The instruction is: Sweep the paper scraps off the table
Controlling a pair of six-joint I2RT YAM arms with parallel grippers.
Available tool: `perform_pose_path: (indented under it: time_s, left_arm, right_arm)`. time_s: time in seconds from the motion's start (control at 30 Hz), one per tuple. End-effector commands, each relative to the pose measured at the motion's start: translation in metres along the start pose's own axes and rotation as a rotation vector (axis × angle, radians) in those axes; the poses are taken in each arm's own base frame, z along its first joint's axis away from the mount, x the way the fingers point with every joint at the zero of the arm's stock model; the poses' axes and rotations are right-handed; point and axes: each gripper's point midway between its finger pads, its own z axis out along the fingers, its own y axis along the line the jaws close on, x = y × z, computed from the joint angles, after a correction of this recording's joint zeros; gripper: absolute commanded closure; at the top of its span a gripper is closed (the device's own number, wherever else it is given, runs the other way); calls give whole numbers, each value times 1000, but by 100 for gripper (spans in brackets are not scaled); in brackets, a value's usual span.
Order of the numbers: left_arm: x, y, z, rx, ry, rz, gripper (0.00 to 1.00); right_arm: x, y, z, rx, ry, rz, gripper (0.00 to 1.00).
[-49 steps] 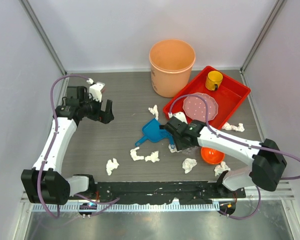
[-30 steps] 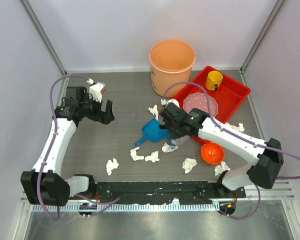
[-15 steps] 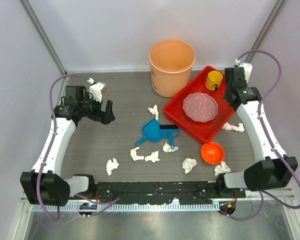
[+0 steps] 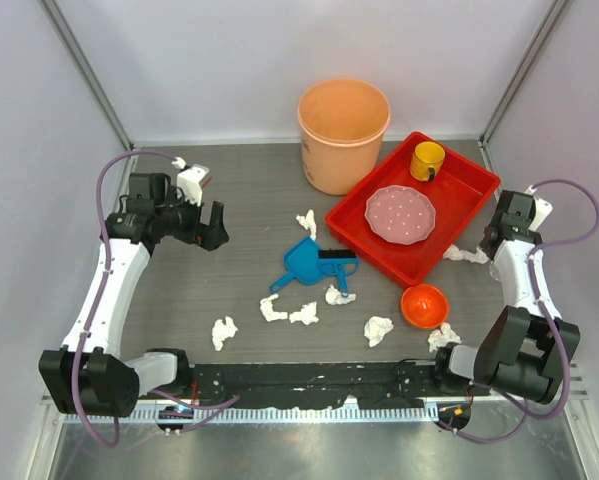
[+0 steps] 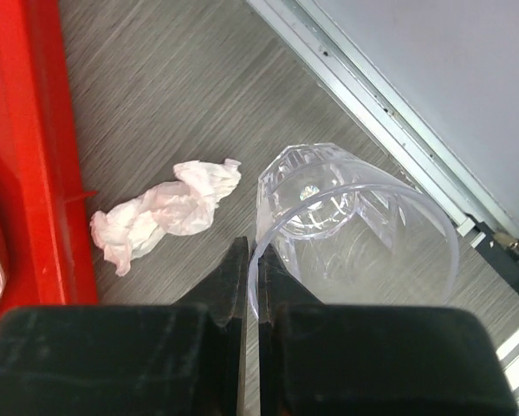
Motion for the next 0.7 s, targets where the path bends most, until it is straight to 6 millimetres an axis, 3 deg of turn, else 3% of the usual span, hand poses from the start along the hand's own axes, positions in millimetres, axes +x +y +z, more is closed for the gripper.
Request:
perform_pose_path:
  time_s: [0.0, 0.2, 0.4, 0.47, 0.5, 0.53, 0.67]
  left_arm:
    - [-10, 0, -9, -17, -32, 9, 0]
    - [-11, -1, -11, -15, -40, 20, 0]
    - [-8, 0, -7, -8, -32, 24, 0]
    - [-8, -1, -7, -5, -31, 26, 0]
    - [-8, -1, -7, -3, -31, 29, 0]
    - [-7, -2, -7, -1, -29, 27, 0]
    - [-7, -3, -5, 10, -26, 26, 0]
  right_arm:
    - [-31, 1, 2, -50, -116, 147, 99]
    - [-17, -22, 9, 53, -124, 194, 99]
    - [-3, -15, 21, 33, -67, 178, 99]
    - [-2, -15, 21, 34, -65, 183, 88]
    - [-2, -16, 21, 37, -65, 185, 78]
    - [-3, -17, 18, 39, -74, 194, 57]
    - [-11, -17, 11, 26, -103, 205, 40]
